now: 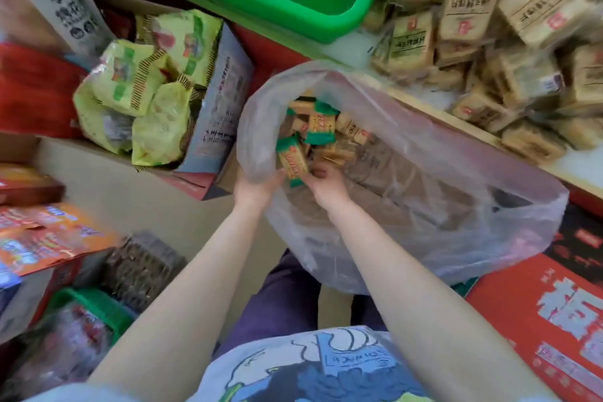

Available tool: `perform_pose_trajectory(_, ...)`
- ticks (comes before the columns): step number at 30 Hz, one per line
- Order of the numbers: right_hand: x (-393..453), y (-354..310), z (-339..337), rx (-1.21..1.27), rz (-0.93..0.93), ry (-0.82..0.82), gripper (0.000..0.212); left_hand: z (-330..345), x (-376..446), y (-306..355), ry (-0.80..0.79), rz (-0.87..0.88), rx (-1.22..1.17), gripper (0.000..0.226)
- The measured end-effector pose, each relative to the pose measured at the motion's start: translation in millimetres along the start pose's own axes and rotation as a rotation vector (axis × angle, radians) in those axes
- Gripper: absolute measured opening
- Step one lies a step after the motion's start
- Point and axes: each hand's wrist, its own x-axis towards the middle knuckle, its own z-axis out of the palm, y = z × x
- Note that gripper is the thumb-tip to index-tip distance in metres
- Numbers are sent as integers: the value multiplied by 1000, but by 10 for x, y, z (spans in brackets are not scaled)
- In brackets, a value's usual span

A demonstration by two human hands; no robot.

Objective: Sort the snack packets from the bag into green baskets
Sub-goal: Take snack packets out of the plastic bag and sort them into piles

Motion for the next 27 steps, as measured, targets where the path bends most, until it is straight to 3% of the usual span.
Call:
perform_pose_trajectory(3, 158, 31, 184, -36, 41, 95, 37, -30, 68, 11, -33, -6, 19, 70)
perform_pose_trajectory(7, 167, 41, 247, -121, 27, 68, 28, -139, -6, 30, -63, -2, -2, 54)
perform_pose_trajectory(9, 37, -3, 149, -76, 28, 44, 29, -217, -98, 35, -72, 40, -60, 36)
perform_pose_trajectory(11, -187, -51, -71, -34, 9, 47, 35, -266, -286, 80, -100, 106, -92, 34)
perform_pose_trajectory(13, -477, -97, -383, -30, -38, 64, 35, -278, -576, 134, -54, 317, 43, 50)
perform_pose_trajectory(16, -938, -156, -892, 132, -83, 92, 25, -252, -1028, 356, 140, 740, 224, 68)
perform_pose_trajectory(18, -1230, -191, -1221, 307, -116, 100, 15, -175, -1244, 632, 21, 855, 179, 61)
perform_pose_trajectory(22, -1739, -169, -1873, 559, -223, 106, 13, 248, -1748, 1279, -503, 545, 9, 37)
perform_pose_trajectory(24, -1949, -100, -2239, 558, -305, 185, 12, 582, -2050, 1495, -602, 511, -42, 34)
perform_pose_trajectory(27, -2218, 94, -2823, 326, -417, 395, 28, 1142, -2490, 1711, -621, 554, 8, 31)
